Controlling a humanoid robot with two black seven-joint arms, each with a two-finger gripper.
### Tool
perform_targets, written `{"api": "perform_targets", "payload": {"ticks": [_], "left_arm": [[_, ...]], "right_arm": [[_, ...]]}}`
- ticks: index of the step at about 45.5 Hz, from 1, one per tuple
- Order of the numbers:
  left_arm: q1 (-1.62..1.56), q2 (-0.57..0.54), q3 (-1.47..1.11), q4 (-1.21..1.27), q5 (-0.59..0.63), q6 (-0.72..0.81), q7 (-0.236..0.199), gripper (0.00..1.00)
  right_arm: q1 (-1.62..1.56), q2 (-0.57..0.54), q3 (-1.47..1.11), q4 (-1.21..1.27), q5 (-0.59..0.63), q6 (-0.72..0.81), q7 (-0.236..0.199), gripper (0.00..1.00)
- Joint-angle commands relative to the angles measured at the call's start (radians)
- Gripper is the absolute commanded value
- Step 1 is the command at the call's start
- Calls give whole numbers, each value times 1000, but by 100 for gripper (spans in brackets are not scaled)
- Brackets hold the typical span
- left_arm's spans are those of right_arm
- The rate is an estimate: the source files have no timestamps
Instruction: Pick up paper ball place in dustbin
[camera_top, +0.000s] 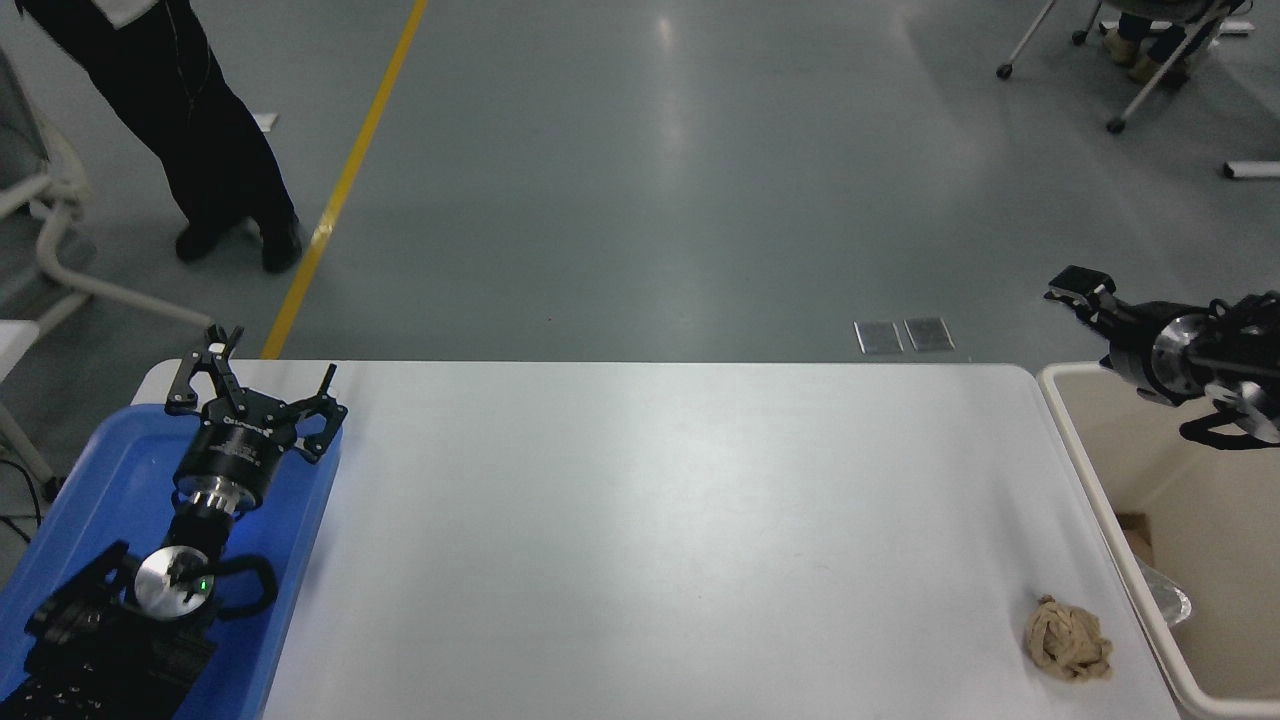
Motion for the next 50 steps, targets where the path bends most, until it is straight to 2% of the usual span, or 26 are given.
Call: {"api": "perform_targets", "payload": {"ticks": [1, 7, 12, 14, 20, 23, 25, 36, 50], "left_arm": [[0, 1, 0, 1, 0, 0, 1, 99], [0, 1, 0, 1, 0, 0, -1, 99], [0, 1, 0, 1, 0, 0, -1, 99], [1, 1, 0, 1, 0, 0, -1, 99], [0, 1, -1, 1, 0, 0, -1, 99], [1, 1, -1, 1, 0, 0, -1, 99], [1, 1, 0, 1, 0, 0, -1, 99], [3, 1, -1, 1, 0, 0, -1, 99], [3, 1, -1, 1, 0, 0, -3, 99]], "right_arm": [[424, 35, -196, 385, -156, 221, 0, 100], [619, 39, -259, 602, -200, 303, -1, 100], [726, 39, -316, 658, -212, 386, -18, 100], [752, 35, -334, 658, -225, 419, -35, 100], [849, 16, -390, 658, -281, 521, -127, 100], [919, 4, -394, 658, -285, 603, -150, 100], [970, -5, -394, 658, -285, 666, -152, 100], [1124, -16, -387, 658, -285, 666, -153, 100], [1038, -24, -388, 658, -286, 666, -156, 100]]}}
